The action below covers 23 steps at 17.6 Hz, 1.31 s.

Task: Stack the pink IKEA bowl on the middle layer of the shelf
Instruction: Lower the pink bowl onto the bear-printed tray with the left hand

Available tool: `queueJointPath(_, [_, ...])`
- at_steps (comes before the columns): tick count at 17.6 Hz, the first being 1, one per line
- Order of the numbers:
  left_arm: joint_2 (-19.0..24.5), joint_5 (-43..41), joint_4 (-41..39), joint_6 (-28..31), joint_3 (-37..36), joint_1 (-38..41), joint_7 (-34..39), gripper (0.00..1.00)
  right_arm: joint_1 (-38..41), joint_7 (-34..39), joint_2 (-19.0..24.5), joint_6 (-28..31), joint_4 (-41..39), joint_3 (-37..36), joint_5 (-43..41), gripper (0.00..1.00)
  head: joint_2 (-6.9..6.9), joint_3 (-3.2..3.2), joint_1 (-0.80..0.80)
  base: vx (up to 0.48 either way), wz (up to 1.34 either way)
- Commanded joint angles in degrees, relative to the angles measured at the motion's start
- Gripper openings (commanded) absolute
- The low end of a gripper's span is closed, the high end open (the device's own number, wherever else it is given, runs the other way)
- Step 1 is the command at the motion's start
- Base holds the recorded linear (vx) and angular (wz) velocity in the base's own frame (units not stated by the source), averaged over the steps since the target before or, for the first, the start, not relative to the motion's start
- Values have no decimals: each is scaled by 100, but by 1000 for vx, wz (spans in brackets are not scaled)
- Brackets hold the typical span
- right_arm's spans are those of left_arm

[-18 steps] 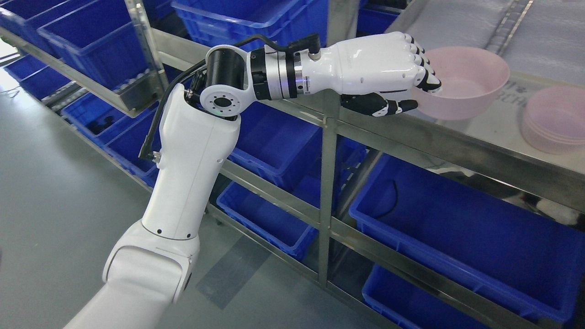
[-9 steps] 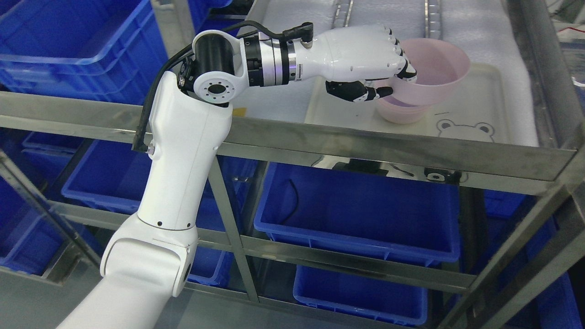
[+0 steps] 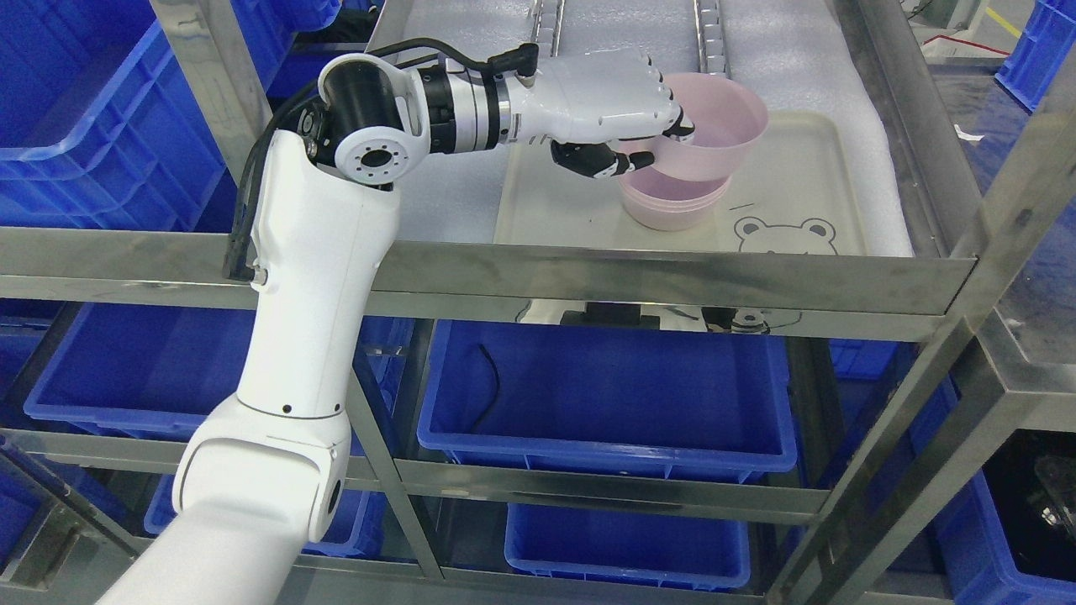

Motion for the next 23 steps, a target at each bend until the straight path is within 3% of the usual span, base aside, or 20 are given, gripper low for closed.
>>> queueJointPath(1, [148,-389,595,-3,139,-7,64,3,18,2,-100,4,-100,0,0,100,0,0,0,22,-73])
queueJointPath(14, [-60,-618,1087,-3,-389,-86,231,5,18,2,-100,4,-100,0,0,100,-1,0,0,1,-10])
queueJointPath(16, [-60,-617,1114,-3,-319,-86,240,26,18,2,-100,4,-100,0,0,100,-1,0,0,0,0])
queueJointPath(18, [-60,-609,1123,-3,-266,-86,240,28,26,2,-100,4,-100,0,0,100,-1,0,0,0,0])
queueJointPath(20, [-60,-582,1114,-3,-135,-95,231,62,26,2,-100,4,-100,0,0,100,-1,0,0,0,12])
queueJointPath(22, [-60,-504,1044,-3,84,-95,231,87,18,2,-100,4,-100,0,0,100,-1,0,0,0,12])
queueJointPath(23, [-60,-277,948,-3,321,-86,223,94,26,2,-100,4,-100,0,0,100,-1,0,0,0,0])
